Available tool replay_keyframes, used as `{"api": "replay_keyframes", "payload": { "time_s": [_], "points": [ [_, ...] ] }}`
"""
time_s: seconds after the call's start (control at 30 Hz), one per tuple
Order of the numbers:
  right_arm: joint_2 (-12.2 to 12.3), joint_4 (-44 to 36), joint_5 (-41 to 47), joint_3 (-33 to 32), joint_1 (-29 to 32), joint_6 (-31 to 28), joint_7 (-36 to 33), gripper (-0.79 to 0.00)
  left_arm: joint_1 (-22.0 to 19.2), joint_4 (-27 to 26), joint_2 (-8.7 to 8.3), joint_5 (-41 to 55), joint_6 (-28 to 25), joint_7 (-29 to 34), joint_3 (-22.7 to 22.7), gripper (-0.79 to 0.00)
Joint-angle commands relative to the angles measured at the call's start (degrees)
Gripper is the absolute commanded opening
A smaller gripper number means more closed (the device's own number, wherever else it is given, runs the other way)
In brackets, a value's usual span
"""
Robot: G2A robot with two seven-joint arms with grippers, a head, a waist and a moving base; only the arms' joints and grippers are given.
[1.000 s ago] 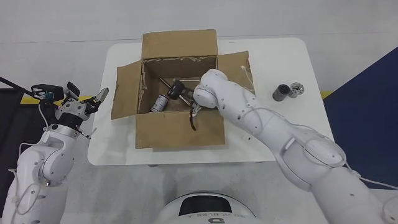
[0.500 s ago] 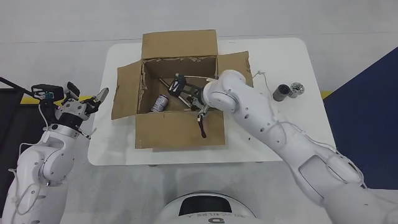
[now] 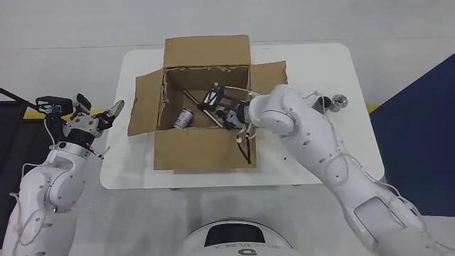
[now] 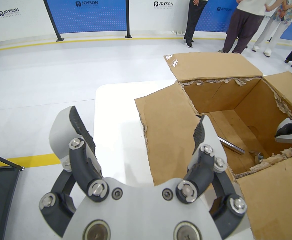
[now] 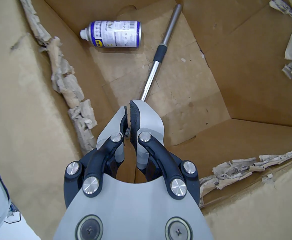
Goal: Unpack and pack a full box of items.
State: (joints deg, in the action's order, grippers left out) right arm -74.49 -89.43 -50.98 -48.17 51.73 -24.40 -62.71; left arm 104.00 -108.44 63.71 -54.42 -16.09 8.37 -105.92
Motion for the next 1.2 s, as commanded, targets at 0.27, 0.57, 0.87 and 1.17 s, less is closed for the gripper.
{"api": "replay_keyframes", "payload": {
  "time_s": [0.27,0.57,0.87,1.17],
  "points": [
    [-3.12,6.06,10.56,8.28,-8.46,-0.82,-7.40,-0.446,0.00,0.00,0.00,0.00,0.00,0.00,0.00,0.000],
    [-2.49,5.91,19.02,7.19,-8.80,-5.13,-11.40,-0.468,0.00,0.00,0.00,0.00,0.00,0.00,0.00,0.000],
    [-0.86,0.45,7.82,5.10,-5.90,4.32,-8.53,-0.246,0.00,0.00,0.00,0.00,0.00,0.00,0.00,0.000],
    [-0.99,1.53,6.98,4.59,-8.87,5.98,-9.93,0.000,0.00,0.00,0.00,0.00,0.00,0.00,0.00,0.000]
  ]
}}
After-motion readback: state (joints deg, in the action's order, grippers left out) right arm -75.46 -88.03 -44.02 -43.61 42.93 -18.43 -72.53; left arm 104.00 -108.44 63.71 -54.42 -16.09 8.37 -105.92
